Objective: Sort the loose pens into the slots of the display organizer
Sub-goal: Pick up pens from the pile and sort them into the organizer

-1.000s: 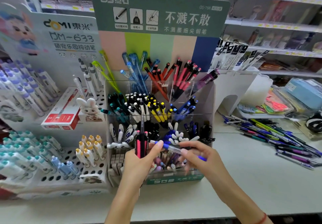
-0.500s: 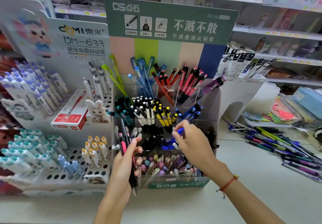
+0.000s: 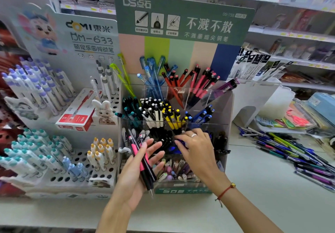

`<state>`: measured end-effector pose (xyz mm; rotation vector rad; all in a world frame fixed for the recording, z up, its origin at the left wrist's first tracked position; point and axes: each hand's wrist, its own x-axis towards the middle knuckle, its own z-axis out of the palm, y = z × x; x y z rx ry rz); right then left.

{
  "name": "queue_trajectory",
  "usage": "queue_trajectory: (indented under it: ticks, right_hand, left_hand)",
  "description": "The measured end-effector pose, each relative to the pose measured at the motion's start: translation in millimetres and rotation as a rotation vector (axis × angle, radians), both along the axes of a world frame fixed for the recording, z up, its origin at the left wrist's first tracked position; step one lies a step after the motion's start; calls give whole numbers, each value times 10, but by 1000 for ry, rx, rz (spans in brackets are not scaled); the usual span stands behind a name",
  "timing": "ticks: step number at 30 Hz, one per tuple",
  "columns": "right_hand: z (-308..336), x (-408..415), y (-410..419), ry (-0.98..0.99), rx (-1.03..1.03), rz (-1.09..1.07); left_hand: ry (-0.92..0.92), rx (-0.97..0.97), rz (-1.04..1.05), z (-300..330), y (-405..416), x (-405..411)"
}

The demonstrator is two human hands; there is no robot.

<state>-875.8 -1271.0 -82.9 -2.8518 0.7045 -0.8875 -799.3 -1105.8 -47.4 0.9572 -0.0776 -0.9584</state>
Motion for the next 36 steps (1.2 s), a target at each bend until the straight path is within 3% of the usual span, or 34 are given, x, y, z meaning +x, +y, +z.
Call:
queue_trajectory:
  ticks: [2, 4, 7, 8, 12, 16, 19, 24, 30, 36]
  right_hand:
    - [157, -14, 116, -113, 146, 30]
    - [348, -7, 262, -149, 435, 85]
    - [510, 20, 314, 4, 938, 191]
    - [530, 21, 311, 22, 1018, 209]
    - [551, -20, 257, -139, 1029, 178]
    - [670, -90, 211, -529, 1138, 88]
    - [737, -143, 296, -694, 1106, 118]
    - [637, -98, 584, -447, 1031, 299]
    - [890, -146, 276, -527, 1001, 246]
    - [724, -51, 310, 28, 1042, 333]
  left_hand:
    - [-48, 3, -75, 22, 7, -26]
    - [-98, 23, -149, 49, 2, -52]
    - [-148, 46, -270, 28, -20, -55]
    - [-152, 51, -289, 24, -25, -54]
    - [-80, 30, -269, 39, -18, -40]
    - [-141, 89, -43, -74, 0, 46]
    - [-50, 73, 91, -66, -1, 88]
    - [-21, -29, 27, 35, -33, 93]
    - [-16, 25, -18, -65, 136, 241]
    - [-257, 161, -123, -46, 115, 116]
